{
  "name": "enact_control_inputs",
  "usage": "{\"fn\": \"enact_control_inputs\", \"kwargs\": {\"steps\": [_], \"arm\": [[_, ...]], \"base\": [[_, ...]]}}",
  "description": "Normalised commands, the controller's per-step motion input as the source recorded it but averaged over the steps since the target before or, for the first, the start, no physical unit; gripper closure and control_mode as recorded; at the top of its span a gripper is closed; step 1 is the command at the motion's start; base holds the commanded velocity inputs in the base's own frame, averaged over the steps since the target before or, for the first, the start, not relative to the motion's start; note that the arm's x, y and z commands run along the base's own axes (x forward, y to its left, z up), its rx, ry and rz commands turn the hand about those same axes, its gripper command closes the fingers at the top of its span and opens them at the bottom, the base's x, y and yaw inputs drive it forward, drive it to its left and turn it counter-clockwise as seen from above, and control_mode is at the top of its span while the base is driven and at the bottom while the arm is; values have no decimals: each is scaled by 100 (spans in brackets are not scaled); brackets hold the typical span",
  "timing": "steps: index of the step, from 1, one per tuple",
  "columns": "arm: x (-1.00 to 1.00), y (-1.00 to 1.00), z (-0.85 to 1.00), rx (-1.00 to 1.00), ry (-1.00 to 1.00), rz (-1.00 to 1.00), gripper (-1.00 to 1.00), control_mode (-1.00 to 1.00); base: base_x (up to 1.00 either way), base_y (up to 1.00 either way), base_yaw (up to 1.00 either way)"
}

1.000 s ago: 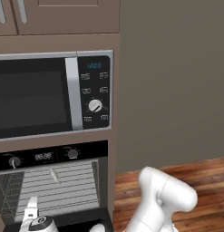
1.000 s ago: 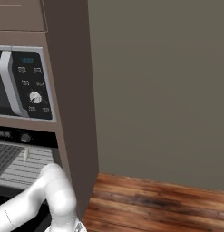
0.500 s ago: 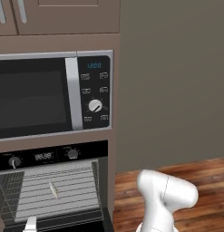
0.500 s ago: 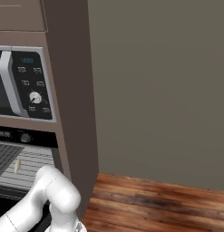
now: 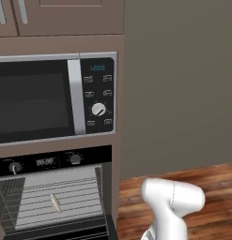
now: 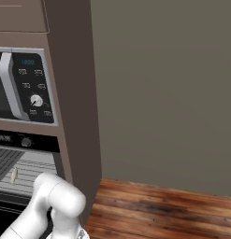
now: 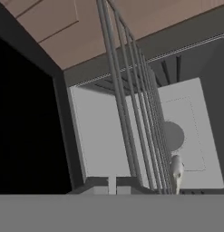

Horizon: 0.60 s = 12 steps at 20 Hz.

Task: Take the fish from the oven and place it on the plate on the counter.

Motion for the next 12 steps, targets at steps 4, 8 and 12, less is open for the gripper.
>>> {"fn": "enact_control_inputs", "kwargs": {"steps": [4, 8, 12], "arm": [[-72, 0, 7, 1, -1, -1, 100, -100], [-44, 0, 69, 0, -5, -5, 100, -100], [-48, 0, 100, 4, -18, -3, 100, -100]], "base": [[0, 0, 0], [0, 0, 0], [0, 0, 0]]}}
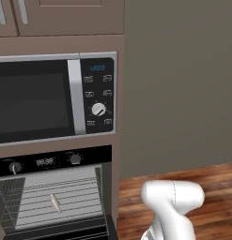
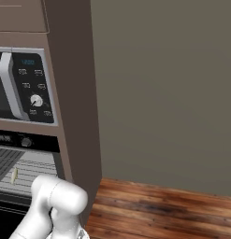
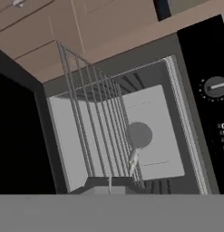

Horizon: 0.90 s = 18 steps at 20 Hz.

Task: Take the fish from the oven and place it on the plate on the counter.

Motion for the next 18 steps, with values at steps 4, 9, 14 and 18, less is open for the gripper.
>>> {"fn": "enact_control_inputs", "kwargs": {"steps": [4, 9, 14, 18], "arm": [[-57, 0, 98, 9, -19, -2, 100, -100], [-30, -3, 42, 13, -9, -8, 100, -100], [0, 23, -38, 4, -12, -18, -100, -100], [-8, -2, 59, 16, -6, -11, -100, -100]], "base": [[0, 0, 0], [0, 0, 0], [0, 0, 0], [0, 0, 0]]}}
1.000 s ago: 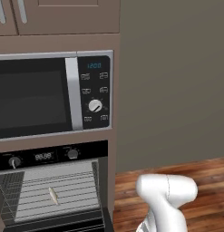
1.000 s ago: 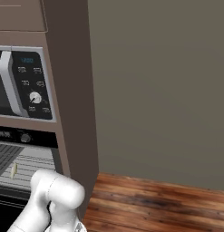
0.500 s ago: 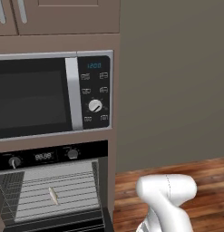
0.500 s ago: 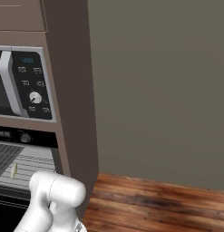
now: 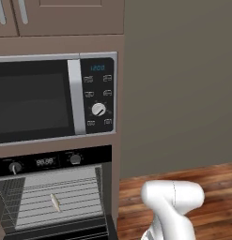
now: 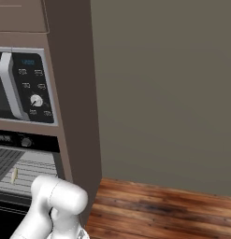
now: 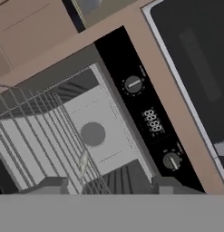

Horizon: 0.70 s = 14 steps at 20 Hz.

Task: Take the fish from the oven and place it on the plate on the counter.

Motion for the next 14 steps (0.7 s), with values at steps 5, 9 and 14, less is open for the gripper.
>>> {"fn": "enact_control_inputs", "kwargs": {"steps": [5, 9, 14], "arm": [[-9, -69, 87, 32, -1, -10, -100, -100], [0, -84, 58, 44, -1, -13, -100, -100], [6, -62, 72, 50, 0, -14, -100, -100]], "base": [[0, 0, 0], [0, 0, 0], [0, 0, 0]]}}
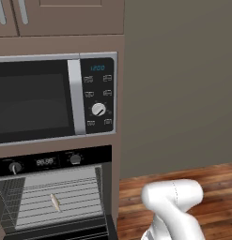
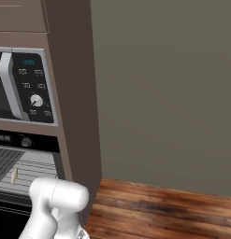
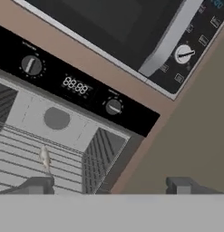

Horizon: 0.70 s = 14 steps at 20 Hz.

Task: Take the fish from the oven and place it on the plate on the counter.

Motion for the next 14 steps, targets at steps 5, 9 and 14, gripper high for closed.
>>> {"fn": "enact_control_inputs", "kwargs": {"steps": [5, 9, 14], "arm": [[8, -51, 81, 44, 1, -6, -100, -100], [14, -47, 34, 28, 2, 0, -100, -100], [6, -28, 2, 17, 0, 6, -100, -100]], "base": [[0, 0, 0], [0, 0, 0], [0, 0, 0]]}}
